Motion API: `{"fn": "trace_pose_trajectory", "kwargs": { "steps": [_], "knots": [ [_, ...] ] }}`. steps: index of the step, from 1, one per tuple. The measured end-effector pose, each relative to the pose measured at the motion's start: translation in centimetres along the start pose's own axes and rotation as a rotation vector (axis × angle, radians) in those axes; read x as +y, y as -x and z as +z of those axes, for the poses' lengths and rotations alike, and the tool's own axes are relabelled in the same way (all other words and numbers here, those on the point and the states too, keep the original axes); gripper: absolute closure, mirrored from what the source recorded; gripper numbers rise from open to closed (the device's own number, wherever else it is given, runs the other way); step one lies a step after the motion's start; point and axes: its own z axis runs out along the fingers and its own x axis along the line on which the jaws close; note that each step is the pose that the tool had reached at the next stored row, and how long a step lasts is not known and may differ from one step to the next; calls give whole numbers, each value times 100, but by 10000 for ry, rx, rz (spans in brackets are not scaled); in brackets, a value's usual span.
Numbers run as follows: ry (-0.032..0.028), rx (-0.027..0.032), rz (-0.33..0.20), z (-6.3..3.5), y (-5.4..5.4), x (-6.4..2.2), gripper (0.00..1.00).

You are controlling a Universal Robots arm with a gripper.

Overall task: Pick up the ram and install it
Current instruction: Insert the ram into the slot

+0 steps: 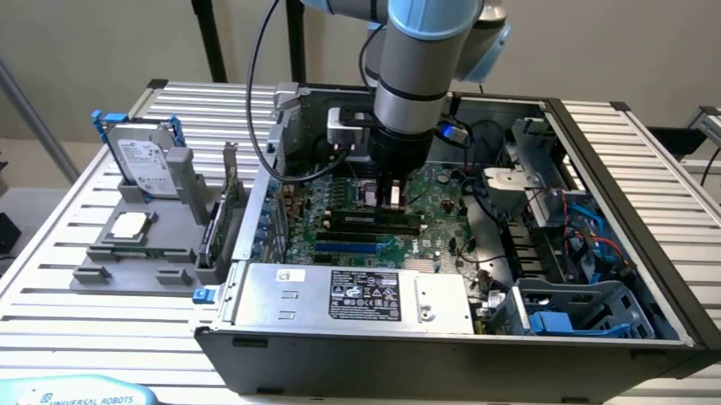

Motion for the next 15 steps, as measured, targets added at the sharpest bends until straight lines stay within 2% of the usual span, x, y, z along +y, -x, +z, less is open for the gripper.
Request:
{"fn": "trace_pose_trajectory", "kwargs": {
  "steps": [6,15],
  "knots": [
    [-28,7,0,10,2,0,86],
    [-33,9,-1,27,2,1,86]
  ]
}}
